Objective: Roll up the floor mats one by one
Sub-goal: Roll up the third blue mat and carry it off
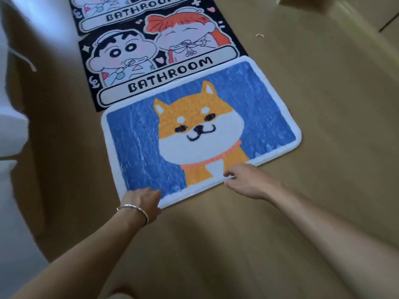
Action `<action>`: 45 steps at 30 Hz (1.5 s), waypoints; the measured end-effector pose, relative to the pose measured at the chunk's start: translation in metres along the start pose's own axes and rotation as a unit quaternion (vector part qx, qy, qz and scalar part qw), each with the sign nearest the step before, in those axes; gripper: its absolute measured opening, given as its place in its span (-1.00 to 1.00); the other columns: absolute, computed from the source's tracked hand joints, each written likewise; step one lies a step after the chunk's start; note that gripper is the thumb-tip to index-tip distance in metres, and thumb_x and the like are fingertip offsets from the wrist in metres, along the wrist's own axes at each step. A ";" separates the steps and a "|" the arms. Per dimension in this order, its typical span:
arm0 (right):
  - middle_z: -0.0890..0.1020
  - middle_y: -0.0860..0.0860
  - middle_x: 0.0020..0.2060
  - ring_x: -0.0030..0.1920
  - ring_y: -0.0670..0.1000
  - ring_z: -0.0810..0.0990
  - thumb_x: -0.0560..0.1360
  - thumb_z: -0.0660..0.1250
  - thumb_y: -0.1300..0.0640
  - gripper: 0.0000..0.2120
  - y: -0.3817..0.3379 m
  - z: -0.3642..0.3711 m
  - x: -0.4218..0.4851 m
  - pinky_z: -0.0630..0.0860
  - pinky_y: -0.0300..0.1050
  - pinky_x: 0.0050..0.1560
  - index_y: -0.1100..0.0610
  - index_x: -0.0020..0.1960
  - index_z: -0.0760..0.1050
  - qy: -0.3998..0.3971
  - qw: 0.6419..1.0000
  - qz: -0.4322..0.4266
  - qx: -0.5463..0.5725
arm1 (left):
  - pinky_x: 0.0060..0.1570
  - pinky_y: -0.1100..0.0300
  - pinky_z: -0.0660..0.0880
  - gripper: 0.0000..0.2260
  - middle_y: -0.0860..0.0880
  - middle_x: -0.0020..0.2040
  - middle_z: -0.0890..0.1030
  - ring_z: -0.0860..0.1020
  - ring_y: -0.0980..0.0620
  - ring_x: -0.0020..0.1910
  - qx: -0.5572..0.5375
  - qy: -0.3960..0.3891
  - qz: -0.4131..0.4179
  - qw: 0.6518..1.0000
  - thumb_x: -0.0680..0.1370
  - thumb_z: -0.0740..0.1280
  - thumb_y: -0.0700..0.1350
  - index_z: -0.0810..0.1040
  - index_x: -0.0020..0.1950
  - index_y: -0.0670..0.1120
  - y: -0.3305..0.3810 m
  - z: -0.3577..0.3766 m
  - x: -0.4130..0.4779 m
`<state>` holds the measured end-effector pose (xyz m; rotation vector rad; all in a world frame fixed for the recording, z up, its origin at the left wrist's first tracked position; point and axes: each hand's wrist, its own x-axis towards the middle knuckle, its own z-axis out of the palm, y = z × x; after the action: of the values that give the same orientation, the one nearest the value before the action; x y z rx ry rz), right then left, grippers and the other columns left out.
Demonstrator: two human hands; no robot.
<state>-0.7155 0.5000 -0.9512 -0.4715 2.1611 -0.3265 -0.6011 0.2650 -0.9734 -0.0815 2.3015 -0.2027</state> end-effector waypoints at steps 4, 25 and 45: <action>0.48 0.02 0.32 0.28 0.03 0.45 0.57 0.15 0.06 -0.65 0.027 -0.004 -0.017 0.38 -0.14 0.16 0.07 0.32 0.44 0.005 0.999 0.044 0.011 | -0.01 0.12 0.40 -0.68 -0.03 0.21 0.51 0.51 -0.06 0.18 0.035 0.020 0.027 0.999 0.58 0.20 0.10 0.37 0.25 -0.04 0.027 0.001 0.026; 0.56 -0.08 0.16 0.17 -0.04 0.51 0.54 0.25 -0.03 -0.71 0.117 0.059 -0.132 0.41 -0.14 0.21 -0.06 0.25 0.50 0.086 0.960 0.193 0.183 | 0.07 0.07 0.40 -0.73 -0.22 0.18 0.55 0.51 -0.20 0.18 -0.111 0.040 0.171 0.978 0.57 0.18 -0.05 0.52 0.17 -0.15 0.194 -0.023 0.063; 0.48 0.04 0.29 0.26 0.09 0.47 0.53 0.18 0.11 -0.63 0.138 0.101 -0.120 0.44 -0.04 0.19 0.03 0.34 0.41 -0.049 0.985 0.162 -0.035 | 0.08 -0.02 0.38 -0.52 -0.13 0.29 0.28 0.31 -0.13 0.26 0.071 0.045 0.294 0.952 0.53 0.30 0.09 0.25 0.33 -0.09 0.227 0.041 -0.008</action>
<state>-0.5978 0.6706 -0.9790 -0.1652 2.1147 -0.0448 -0.5639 0.4849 -1.0335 0.6899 2.2828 -0.0614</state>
